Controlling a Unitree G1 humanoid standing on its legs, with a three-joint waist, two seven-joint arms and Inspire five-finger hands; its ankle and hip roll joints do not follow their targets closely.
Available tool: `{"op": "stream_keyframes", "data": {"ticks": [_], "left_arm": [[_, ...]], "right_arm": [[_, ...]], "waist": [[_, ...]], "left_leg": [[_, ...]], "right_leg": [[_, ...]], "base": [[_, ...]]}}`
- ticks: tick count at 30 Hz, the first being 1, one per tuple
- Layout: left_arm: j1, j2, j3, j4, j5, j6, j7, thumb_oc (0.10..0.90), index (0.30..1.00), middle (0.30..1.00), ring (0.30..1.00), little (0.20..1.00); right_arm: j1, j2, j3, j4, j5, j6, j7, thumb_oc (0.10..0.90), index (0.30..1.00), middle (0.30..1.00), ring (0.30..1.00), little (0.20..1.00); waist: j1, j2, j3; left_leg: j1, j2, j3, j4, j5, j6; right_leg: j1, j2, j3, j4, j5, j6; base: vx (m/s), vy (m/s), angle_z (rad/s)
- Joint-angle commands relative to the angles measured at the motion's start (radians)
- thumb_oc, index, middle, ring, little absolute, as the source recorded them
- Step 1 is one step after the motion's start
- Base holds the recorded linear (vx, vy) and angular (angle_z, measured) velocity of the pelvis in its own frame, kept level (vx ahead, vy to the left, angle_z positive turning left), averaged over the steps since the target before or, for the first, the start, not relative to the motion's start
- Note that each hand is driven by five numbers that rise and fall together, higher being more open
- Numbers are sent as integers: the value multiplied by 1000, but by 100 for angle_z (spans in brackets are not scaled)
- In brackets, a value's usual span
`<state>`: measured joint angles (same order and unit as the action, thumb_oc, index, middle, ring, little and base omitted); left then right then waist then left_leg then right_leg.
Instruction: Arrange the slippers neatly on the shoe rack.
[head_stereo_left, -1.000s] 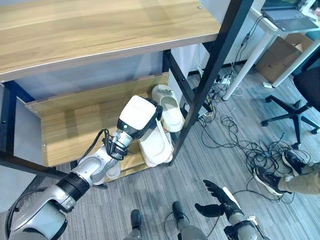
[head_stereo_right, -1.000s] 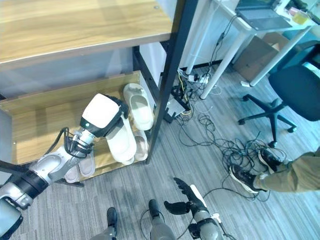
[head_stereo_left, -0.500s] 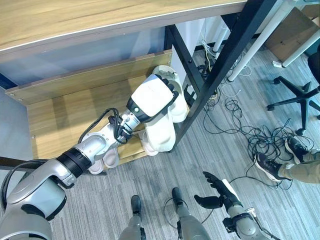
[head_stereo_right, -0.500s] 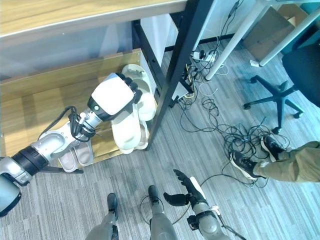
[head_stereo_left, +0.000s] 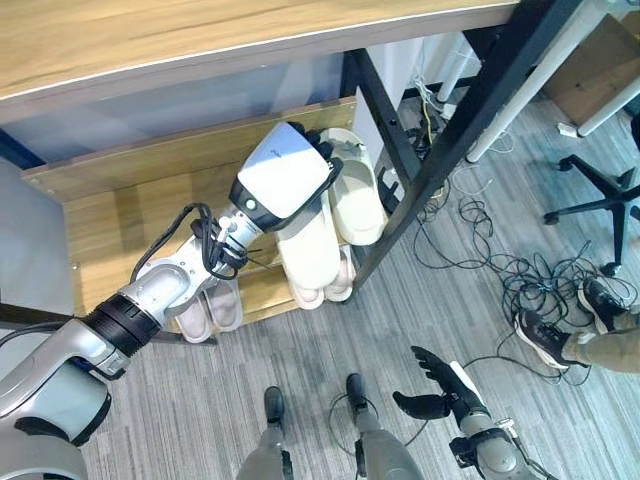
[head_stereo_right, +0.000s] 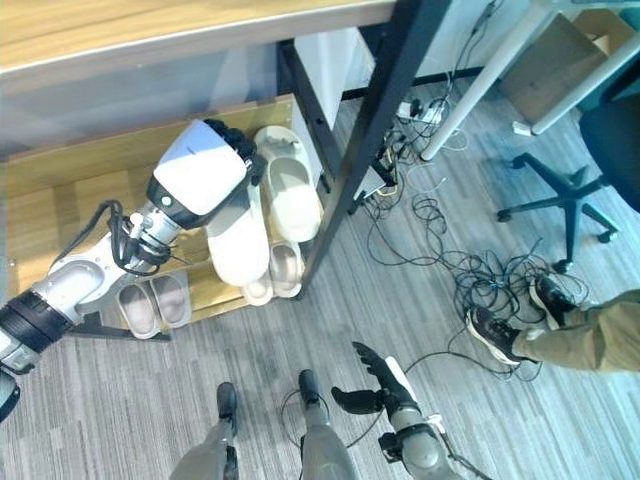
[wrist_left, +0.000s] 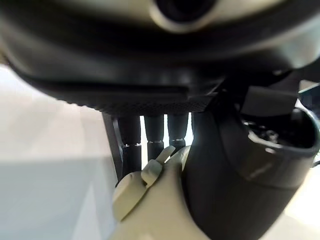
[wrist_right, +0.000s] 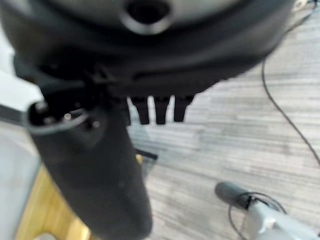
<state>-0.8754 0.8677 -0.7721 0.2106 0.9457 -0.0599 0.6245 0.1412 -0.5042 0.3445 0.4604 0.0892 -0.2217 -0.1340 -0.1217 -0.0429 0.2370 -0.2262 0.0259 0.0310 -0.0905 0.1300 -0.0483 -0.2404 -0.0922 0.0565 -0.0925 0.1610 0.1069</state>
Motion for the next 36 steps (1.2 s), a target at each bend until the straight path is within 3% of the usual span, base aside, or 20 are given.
{"op": "stream_keyframes", "data": {"ticks": [1,13,16,20,26,36], "left_arm": [[-173,18,53,-14,-9,27,88,400,300,300,300,300],[-265,34,-1,51,-22,44,99,400,300,300,300,300],[-300,52,-15,68,-30,55,102,400,300,300,300,300],[-284,24,8,92,-2,93,115,400,300,300,300,300],[-370,18,-38,140,-12,100,114,400,300,300,300,300],[-391,-26,-39,158,-26,98,117,400,300,300,300,300]], "right_arm": [[11,-94,-63,-57,29,-71,-12,800,900,900,900,900],[-6,-103,-56,-43,45,-81,-13,800,900,900,900,900],[-19,-97,-52,-31,42,-78,-20,800,900,900,900,900],[-57,-49,-14,48,-22,-79,-67,800,900,900,900,900],[-76,-29,-3,56,-30,-73,-75,800,900,900,900,900],[-77,-23,8,57,-29,-76,-75,800,900,900,900,900]], "waist": [[4,26,-44],[-4,1,-11],[-4,-16,-4],[6,-27,4],[-7,-34,4],[-15,-29,6]], "left_leg": [[-25,-53,-31,18,-99,47],[-64,-48,-30,37,-94,48],[-82,-43,-26,53,-98,48],[-101,-45,-29,69,-103,50],[-110,-40,-23,67,-103,50],[-111,-45,-23,59,-104,50]], "right_leg": [[23,3,-27,5,-99,68],[-7,8,-27,5,-85,72],[-19,12,-26,5,-76,78],[-30,16,-24,5,-70,79],[-46,19,-19,5,-63,82],[-55,14,-26,5,-64,79]], "base": [[0,0,0],[0,5,0],[0,-3,-1],[0,0,0],[9,9,0],[4,2,0]]}}
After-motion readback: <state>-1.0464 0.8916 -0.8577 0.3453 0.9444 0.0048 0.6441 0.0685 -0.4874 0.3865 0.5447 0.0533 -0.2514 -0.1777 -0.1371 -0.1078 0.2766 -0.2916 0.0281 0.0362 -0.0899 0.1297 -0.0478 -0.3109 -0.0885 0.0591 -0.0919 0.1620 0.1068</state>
